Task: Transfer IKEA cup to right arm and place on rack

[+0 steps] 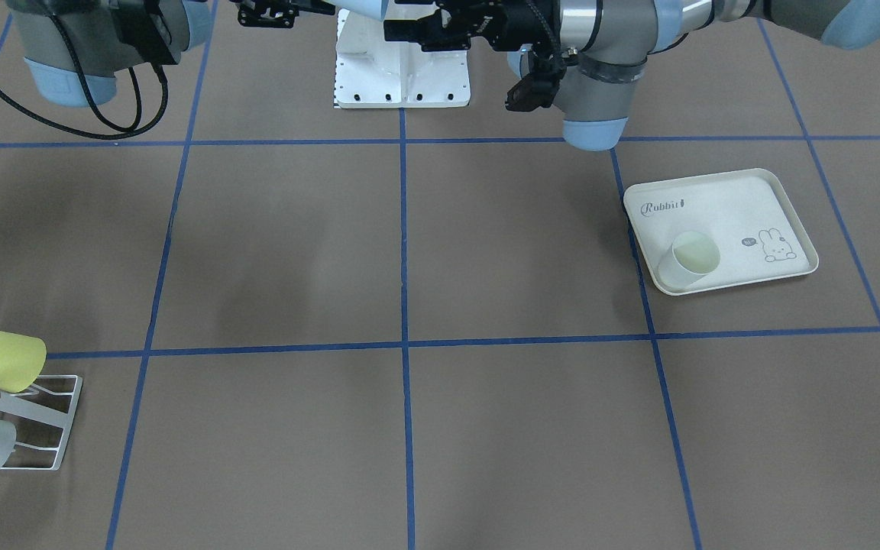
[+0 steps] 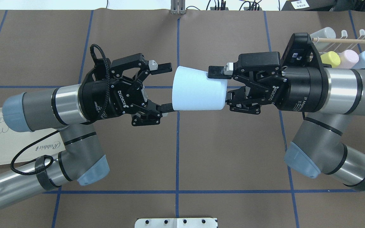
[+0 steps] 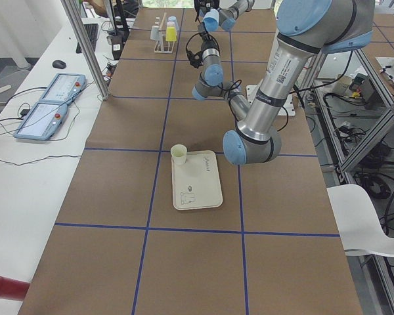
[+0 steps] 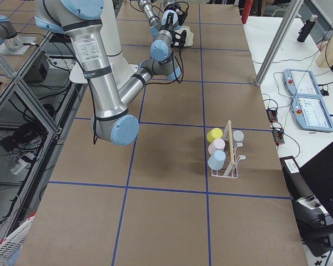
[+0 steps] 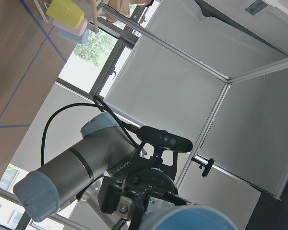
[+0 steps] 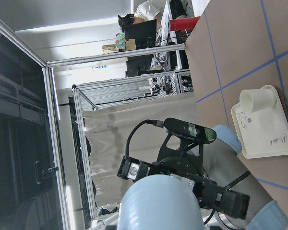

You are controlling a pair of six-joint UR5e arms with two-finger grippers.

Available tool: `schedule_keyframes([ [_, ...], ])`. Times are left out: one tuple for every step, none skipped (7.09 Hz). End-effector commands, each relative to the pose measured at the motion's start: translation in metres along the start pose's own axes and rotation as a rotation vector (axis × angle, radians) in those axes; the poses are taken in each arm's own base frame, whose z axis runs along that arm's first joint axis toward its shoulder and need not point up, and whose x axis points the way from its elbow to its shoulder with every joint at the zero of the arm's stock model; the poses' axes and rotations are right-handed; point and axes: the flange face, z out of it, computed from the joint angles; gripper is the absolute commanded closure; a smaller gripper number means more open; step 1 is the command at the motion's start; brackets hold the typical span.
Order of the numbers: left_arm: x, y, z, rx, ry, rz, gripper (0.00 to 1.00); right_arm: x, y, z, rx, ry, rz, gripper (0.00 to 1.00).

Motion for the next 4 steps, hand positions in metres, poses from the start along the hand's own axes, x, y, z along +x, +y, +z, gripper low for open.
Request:
schedule_keyframes([
  [-0.002,-0.020,-0.031,0.060,-0.030,0.070,0.00,0.000,-0.005,-0.004,0.038,-0.016,0.003,0.71],
  [0.001,-0.022,-0.033,0.068,-0.030,0.079,0.00,-0.001,-0.007,-0.004,0.059,-0.029,0.001,0.71],
  [0.013,-0.034,-0.048,0.101,-0.028,0.102,0.00,0.001,-0.012,-0.009,0.082,-0.027,-0.003,0.71],
  [0.023,-0.048,-0.068,0.144,-0.032,0.135,0.00,0.007,-0.022,-0.019,0.119,-0.009,-0.013,0.71],
])
